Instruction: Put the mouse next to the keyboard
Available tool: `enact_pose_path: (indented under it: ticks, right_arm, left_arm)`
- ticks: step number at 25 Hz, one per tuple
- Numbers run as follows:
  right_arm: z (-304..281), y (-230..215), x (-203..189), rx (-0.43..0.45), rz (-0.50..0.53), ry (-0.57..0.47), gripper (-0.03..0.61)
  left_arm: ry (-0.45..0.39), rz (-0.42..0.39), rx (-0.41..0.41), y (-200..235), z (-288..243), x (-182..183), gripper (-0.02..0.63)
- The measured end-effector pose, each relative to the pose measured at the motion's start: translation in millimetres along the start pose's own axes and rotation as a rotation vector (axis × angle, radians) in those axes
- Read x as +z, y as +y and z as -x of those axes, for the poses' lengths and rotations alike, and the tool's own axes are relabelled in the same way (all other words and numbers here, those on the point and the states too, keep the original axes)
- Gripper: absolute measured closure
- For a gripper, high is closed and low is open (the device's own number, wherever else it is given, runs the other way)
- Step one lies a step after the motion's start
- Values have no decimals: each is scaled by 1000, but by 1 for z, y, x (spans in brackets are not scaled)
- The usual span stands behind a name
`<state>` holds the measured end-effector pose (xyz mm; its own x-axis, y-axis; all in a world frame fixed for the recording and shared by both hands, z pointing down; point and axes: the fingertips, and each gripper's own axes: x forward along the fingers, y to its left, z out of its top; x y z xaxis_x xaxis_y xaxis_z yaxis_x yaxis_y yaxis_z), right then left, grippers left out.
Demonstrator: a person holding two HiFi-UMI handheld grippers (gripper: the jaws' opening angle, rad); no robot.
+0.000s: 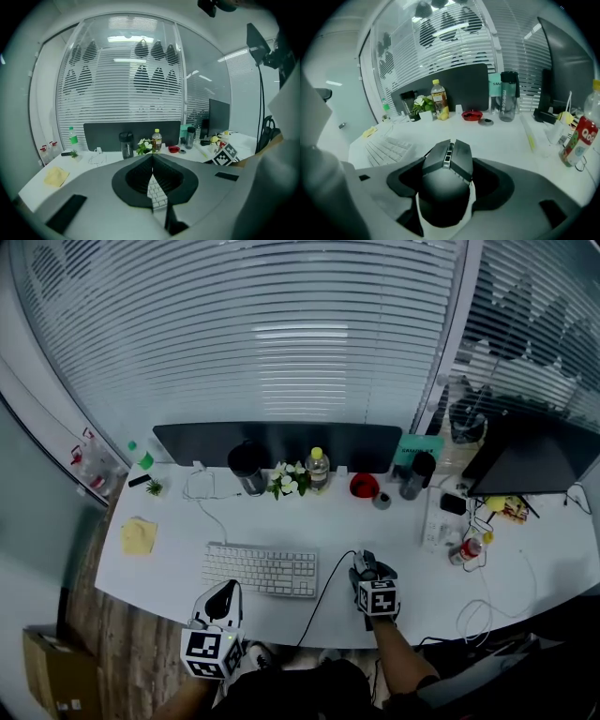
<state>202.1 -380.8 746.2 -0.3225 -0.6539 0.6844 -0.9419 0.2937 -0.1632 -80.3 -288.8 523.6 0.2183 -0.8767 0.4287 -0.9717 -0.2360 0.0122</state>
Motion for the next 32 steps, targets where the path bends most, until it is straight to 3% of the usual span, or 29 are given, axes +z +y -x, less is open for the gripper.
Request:
enact_pose_path:
  ticks: [13,18,23,27,32]
  right_arm:
    - [-19,-14,-39,-68,-8,104,275]
    - [-22,-16,-46,-90,22,108,275]
    - [-24,-16,-44,-89,37,101,272]
    - [-24,-15,-46,-83,54,108,268]
    - [-23,-12,-44,-68,27,132,218]
  left_arm:
    - [12,-9,14,6,-4,2,586]
    - [19,-16,13,9,-3,-2,586]
    - [9,27,1,11,-2,1,586]
    - [1,-1,7,15,1,3,586]
    - [-13,-11,4,23,4,9,586]
